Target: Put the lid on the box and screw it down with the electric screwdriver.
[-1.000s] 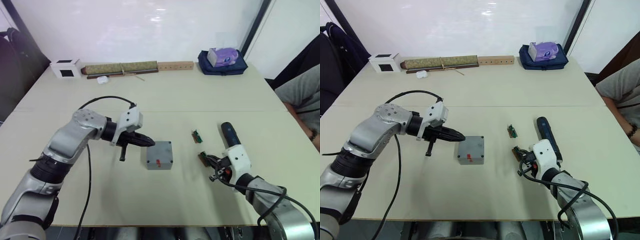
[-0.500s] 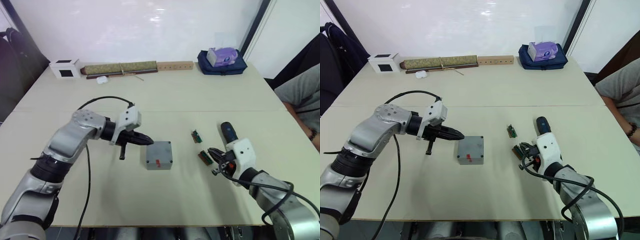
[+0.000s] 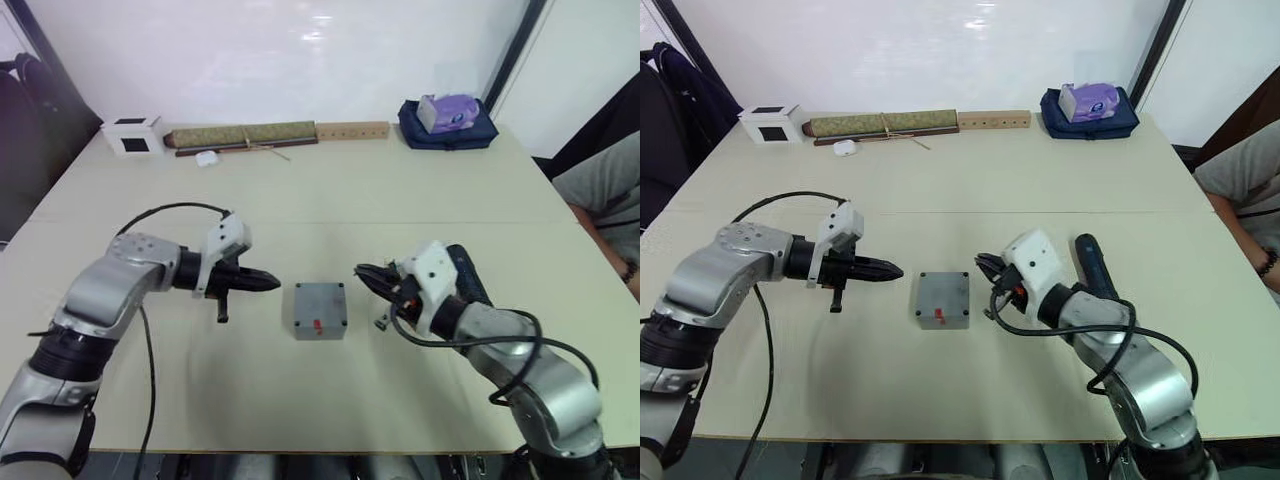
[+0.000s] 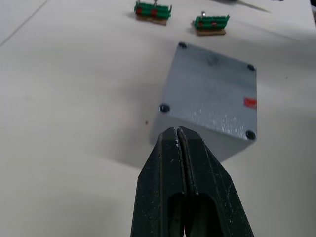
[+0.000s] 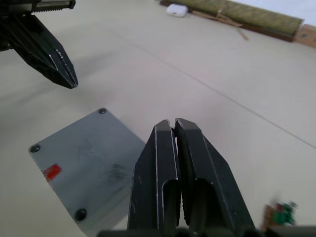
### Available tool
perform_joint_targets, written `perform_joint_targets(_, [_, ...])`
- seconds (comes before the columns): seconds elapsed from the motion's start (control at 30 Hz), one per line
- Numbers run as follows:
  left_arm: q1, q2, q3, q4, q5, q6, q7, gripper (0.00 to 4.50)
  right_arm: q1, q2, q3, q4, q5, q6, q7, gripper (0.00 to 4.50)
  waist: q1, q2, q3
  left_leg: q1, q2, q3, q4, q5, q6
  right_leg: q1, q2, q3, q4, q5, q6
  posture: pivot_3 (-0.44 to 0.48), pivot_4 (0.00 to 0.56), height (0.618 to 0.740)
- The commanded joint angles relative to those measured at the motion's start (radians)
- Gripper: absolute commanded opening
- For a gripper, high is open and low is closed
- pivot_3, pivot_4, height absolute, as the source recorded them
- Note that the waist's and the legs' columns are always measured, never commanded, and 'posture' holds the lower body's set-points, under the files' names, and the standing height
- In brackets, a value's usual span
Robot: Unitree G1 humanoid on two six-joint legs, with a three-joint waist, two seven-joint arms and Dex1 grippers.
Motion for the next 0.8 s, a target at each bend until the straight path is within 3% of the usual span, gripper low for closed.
perform_joint_targets(0.03, [0.008,-0.001,0.042,-0.063,-0.024,0.009,0.032,0.00,-0.030,0.008,0.048,0.032,-0.034,-0.055,-0.002,0.05,-0.003,0.000,0.000,0.000,0.000,0.000,0.000,0.000,0.000,0.000,0.000,0.000,-0.001,0.000,0.000,0.000,0.150,0.740])
perform_joint_targets(0.8, [0.004,-0.008,0.029,-0.075,-0.024,0.006,0.057,0.00,0.002,0.007,0.109,0.141,-0.092,-0.157,0.029,0.05,-0.005,0.000,0.000,0.000,0.000,0.000,-0.001,0.000,0.000,-0.001,0.001,0.000,-0.001,0.000,0.000,0.000,0.150,0.740])
